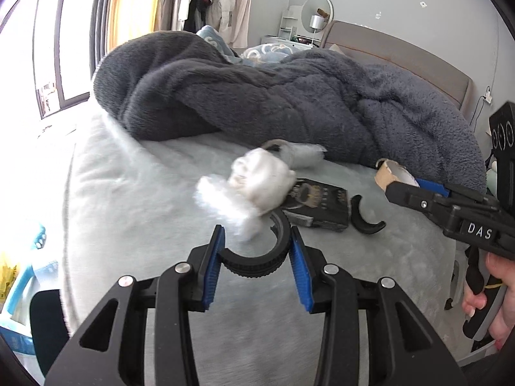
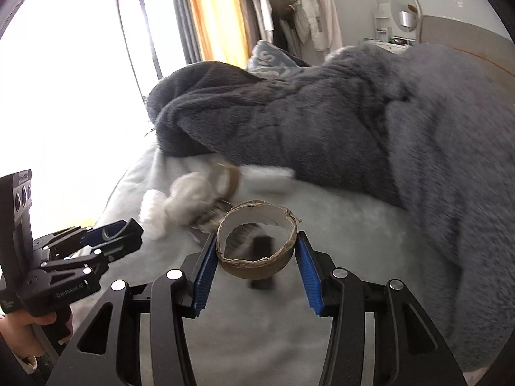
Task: Collect trash
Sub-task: 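Carry the black piece and tape roll over the teal bin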
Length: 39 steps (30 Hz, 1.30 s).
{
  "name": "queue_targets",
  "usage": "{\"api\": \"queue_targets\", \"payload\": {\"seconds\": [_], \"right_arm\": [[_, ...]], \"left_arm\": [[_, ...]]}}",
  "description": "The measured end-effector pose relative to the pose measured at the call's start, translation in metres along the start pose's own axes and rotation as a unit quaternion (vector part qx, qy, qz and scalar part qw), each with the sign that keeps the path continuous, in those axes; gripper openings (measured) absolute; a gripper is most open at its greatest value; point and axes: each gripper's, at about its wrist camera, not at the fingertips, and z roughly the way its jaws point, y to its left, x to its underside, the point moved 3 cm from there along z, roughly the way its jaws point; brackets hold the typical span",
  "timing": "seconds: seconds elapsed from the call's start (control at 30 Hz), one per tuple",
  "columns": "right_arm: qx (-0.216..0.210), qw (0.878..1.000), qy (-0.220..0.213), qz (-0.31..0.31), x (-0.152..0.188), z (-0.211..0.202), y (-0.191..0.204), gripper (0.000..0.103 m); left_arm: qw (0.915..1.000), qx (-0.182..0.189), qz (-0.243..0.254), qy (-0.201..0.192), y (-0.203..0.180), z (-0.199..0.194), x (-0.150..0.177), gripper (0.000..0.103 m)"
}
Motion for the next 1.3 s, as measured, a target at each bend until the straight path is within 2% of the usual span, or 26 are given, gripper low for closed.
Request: {"api": "queue_targets", "payload": {"seconds": [0.27,0.73,0.8,0.97,1.17,1.3], "right_arm": [[-0.022,1.000,-0.002,-0.022,-0.017,0.015,0.048,0.049],[-0.070,0.996,0.005,-0.059,-0.037,0.047,0.142,0.049],[-0.079,0.995,0.006,-0.064,-0.039,0.051,0.155,0.049],[-0.100,0.992,0.012,-0.080,-0.042,0.061,0.193,0.049],[-0.123,0.987,0.020,-0.102,-0.040,0.072,0.236,0.049],[-0.135,0.983,0.031,-0.118,-0.035,0.083,0.264,0.049]], "left_arm": [[0.9997,-0.018,-0.014,-0.003,0.038,-0.020,0.001,0.043],[0.9958,-0.071,-0.050,0.030,0.125,-0.041,0.025,0.043],[0.9942,-0.086,-0.057,0.033,0.141,-0.046,0.030,0.043],[0.9903,-0.095,-0.083,0.058,0.179,-0.052,0.047,0.044],[0.9808,-0.114,-0.134,0.083,0.227,-0.064,0.069,0.045],[0.9764,-0.130,-0.142,0.097,0.251,-0.072,0.082,0.045]]}}
